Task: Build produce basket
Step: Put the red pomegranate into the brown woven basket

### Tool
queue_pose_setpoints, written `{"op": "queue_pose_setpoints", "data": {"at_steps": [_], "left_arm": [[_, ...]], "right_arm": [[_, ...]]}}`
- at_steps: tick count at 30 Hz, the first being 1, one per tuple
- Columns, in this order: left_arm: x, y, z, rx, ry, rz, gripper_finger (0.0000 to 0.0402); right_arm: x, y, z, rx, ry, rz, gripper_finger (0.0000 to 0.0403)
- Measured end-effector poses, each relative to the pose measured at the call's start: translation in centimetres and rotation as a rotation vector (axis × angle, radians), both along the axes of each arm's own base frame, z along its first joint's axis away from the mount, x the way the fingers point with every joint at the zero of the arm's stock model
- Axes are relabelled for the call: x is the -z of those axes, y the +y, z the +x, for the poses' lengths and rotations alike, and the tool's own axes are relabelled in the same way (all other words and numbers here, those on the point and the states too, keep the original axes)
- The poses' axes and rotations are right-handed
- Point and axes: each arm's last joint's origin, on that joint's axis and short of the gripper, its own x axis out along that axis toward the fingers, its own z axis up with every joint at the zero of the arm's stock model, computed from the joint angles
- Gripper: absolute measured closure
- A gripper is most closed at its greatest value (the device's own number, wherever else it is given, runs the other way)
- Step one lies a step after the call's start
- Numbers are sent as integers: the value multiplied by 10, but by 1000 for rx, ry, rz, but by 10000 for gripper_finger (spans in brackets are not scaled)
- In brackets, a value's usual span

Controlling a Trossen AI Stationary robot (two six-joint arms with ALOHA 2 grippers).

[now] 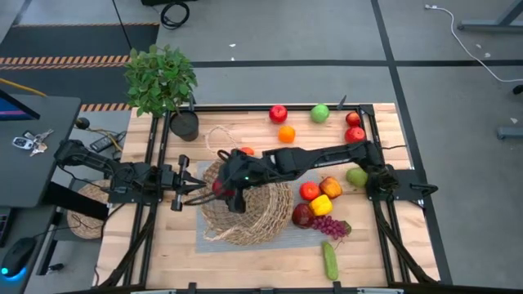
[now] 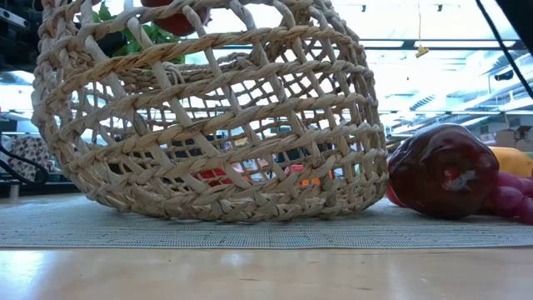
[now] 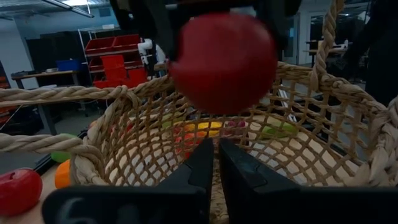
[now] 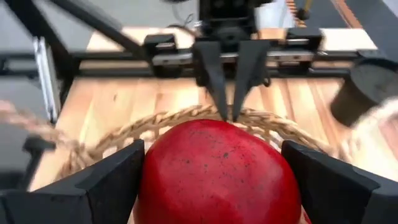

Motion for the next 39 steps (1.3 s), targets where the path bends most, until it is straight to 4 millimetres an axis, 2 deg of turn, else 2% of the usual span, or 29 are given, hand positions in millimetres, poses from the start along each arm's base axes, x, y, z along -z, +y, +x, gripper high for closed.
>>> {"op": "queue_pose_setpoints", "data": {"at_steps": [7,13,19,27,33,39], "left_arm": [[0,0,0,0,0,0,373],[0,0,0,1,3,1,369],[0,0,0,0,0,0,367],[0,0,0,0,0,0,372],[0,0,0,0,0,0,366],[0,0,0,0,0,0,372]], "right_arm": [[27,-9,11,-222,86,-275,29],[46,4,11,-401,125,-429,29],[58,12,9,-444,158,-419,29],[85,12,5,-479,240,-359,29],[99,11,2,-431,292,-335,26],[107,11,0,-395,321,-302,6]]}}
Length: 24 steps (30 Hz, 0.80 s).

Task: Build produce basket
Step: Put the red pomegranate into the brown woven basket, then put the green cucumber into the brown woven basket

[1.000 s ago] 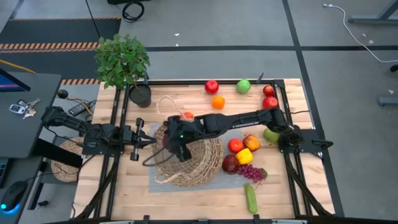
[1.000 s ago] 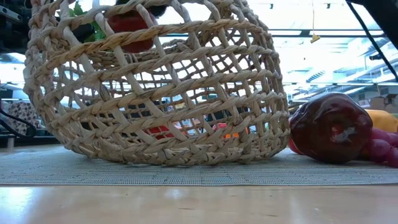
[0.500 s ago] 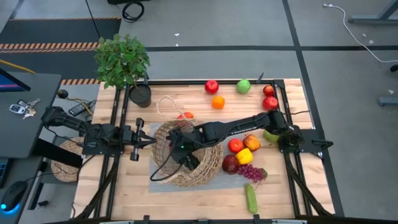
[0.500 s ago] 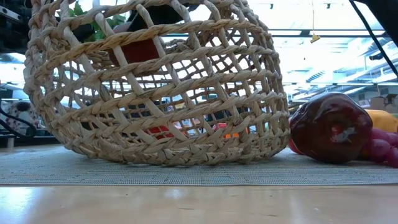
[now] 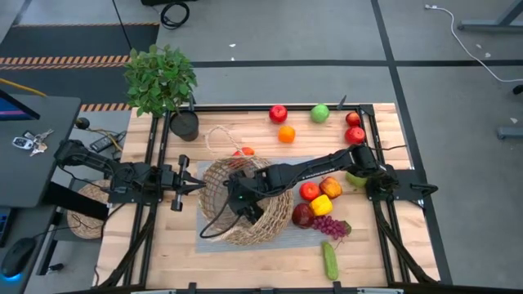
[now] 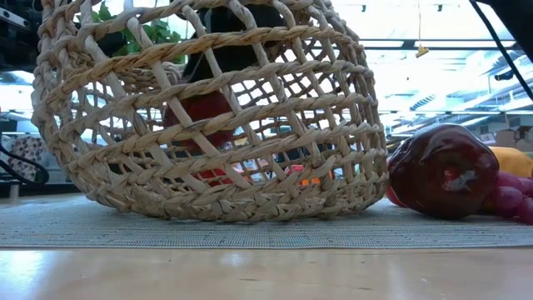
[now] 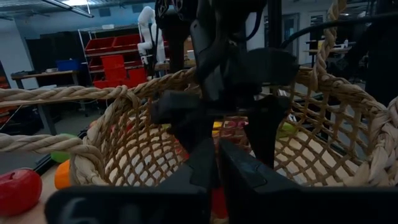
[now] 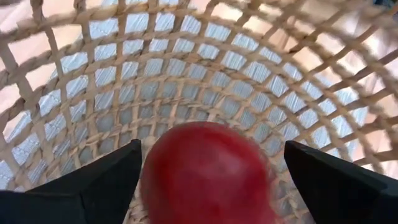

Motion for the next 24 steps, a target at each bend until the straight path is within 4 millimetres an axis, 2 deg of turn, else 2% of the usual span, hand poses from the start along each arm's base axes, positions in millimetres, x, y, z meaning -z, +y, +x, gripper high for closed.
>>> {"op": "queue_pose_setpoints", "data": {"at_steps": [9,16,24], "left_arm": [[0,0,0,0,0,0,366],[0,0,0,0,0,0,371],[0,0,0,0,1,0,368]], "right_arm": [[-2,-1,0,39,-19,-30,4],[-47,-6,1,122,-164,-130,5],[-88,-11,3,255,-306,-258,6]]}}
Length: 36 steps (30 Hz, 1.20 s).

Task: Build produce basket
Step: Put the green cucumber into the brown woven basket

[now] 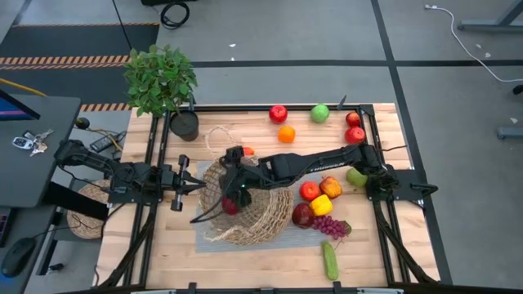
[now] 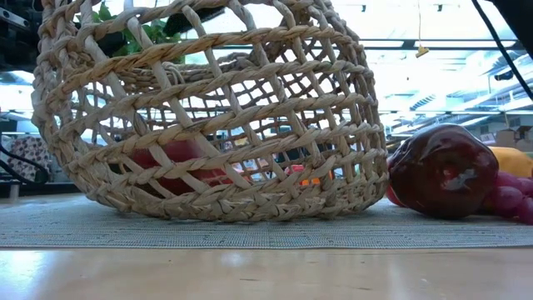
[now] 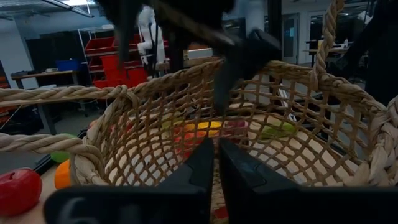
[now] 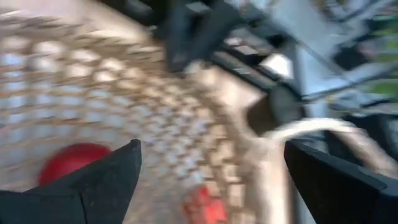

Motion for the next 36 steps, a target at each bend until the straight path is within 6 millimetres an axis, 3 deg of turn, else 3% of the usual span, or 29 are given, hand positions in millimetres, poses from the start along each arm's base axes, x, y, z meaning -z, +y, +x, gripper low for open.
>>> {"op": "queue_pose_setpoints", "data": {"at_steps": [4,8,15,19,24,36], "left_arm": [[0,0,0,0,-1,0,366],[0,0,0,0,-1,0,371],[0,0,0,0,0,0,370],[0,0,0,0,-1,0,366],[0,0,0,0,-1,0,370],[0,0,0,0,-1,0,366]], "right_arm": [[-26,-3,-6,76,-29,-86,6],[-54,-6,-18,118,-66,-65,6],[-91,-20,-66,200,-117,18,13],[-99,-27,-95,241,-140,61,21],[-89,-33,-132,303,-187,88,30],[-14,-56,-221,450,-309,240,35]]}}
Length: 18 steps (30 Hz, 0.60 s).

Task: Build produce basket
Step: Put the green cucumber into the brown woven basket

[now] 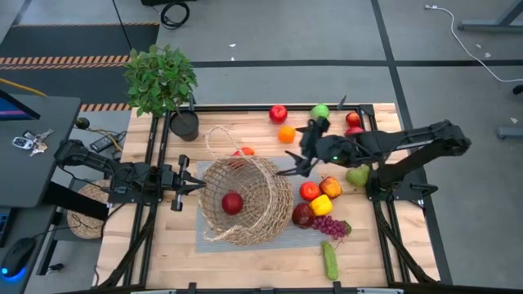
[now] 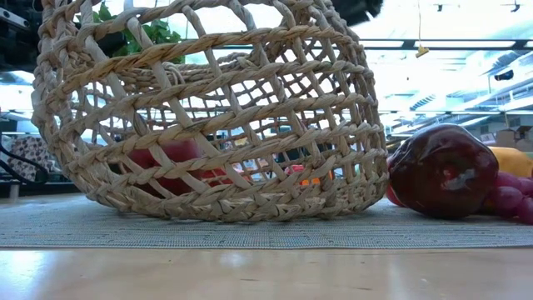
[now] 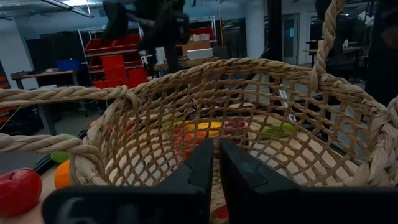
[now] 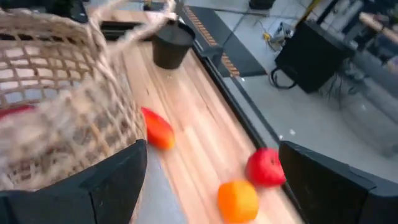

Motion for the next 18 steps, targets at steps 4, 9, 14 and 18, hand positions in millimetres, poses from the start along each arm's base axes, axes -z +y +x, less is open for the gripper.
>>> {"op": "queue_pose_setpoints", "data": {"at_steps": [4,9,14,18], "left_arm": [[0,0,0,0,0,0,370],[0,0,0,0,0,0,373],[0,0,0,0,0,0,367],[0,0,0,0,0,0,367]], "right_arm": [[21,-2,-21,22,-11,62,35],[48,-3,-35,29,-10,164,35],[69,-1,-35,70,-3,254,35],[79,12,-31,29,27,355,36]]}}
